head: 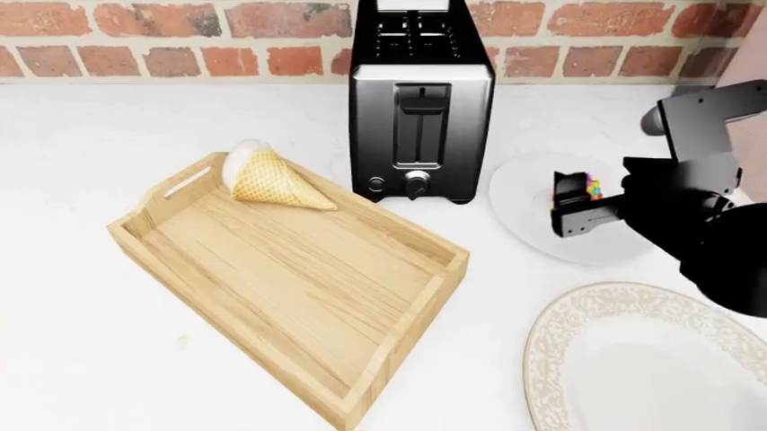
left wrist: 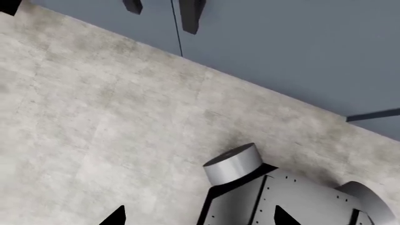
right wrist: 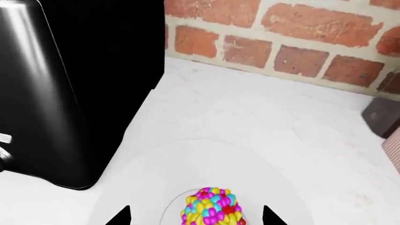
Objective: Move the dessert items from the plate to the tray.
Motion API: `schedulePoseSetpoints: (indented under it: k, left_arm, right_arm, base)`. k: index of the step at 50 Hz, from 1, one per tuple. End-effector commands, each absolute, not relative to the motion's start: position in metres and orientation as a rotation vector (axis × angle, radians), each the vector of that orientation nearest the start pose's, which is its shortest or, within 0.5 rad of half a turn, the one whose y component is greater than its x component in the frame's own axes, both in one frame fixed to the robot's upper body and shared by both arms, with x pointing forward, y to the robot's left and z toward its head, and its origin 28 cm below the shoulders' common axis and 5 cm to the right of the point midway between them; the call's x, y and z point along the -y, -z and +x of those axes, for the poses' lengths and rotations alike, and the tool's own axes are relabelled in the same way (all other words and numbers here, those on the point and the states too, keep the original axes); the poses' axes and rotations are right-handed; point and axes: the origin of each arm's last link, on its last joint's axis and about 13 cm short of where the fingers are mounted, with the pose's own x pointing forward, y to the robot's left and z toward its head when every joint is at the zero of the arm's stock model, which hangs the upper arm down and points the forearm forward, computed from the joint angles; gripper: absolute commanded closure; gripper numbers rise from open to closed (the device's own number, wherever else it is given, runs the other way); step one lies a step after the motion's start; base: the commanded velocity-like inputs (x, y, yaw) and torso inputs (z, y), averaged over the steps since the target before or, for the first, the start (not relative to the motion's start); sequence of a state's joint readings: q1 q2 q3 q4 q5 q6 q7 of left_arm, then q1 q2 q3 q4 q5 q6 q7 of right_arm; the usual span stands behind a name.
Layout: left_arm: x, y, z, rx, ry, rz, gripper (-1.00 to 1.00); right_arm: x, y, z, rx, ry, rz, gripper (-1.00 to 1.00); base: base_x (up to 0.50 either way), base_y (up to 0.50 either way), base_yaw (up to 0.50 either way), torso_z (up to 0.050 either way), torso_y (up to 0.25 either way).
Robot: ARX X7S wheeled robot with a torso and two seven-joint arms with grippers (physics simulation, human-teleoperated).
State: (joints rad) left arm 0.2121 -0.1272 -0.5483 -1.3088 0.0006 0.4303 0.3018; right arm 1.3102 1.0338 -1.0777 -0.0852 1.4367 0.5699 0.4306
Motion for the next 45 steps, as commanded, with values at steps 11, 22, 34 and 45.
schedulePoseSetpoints:
  k: [11,22,34,45]
  left_arm:
    - [-0.286,0.15,-0.051,-0.994,-0.303,-0.198,-1.0]
    - [-0.286,0.15,-0.051,-0.987,-0.31,-0.214,-1.0]
    - [-0.286,0.15,-0.051,-0.989,-0.304,-0.209,-1.0]
    - [-0.286,0.15,-0.051,-0.985,-0.307,-0.222,-1.0]
  right_arm:
    - [0.207,-0.24,0.289,-0.258,-0.097,-0.148,-1.0]
    - [0.209,-0.237,0.295,-0.257,-0.083,-0.128,-1.0]
    - [0.21,-0.233,0.297,-0.265,-0.08,-0.121,-1.0]
    - [0.208,-0.226,0.304,-0.28,-0.091,-0.117,-1.0]
  base:
    - [0.0,0.0,0.0,0.0,0.0]
    - [0.0,0.0,0.0,0.0,-0.115]
    - [0.0,0.0,0.0,0.0,0.0]
    - [0.0,0.0,0.0,0.0,-0.098]
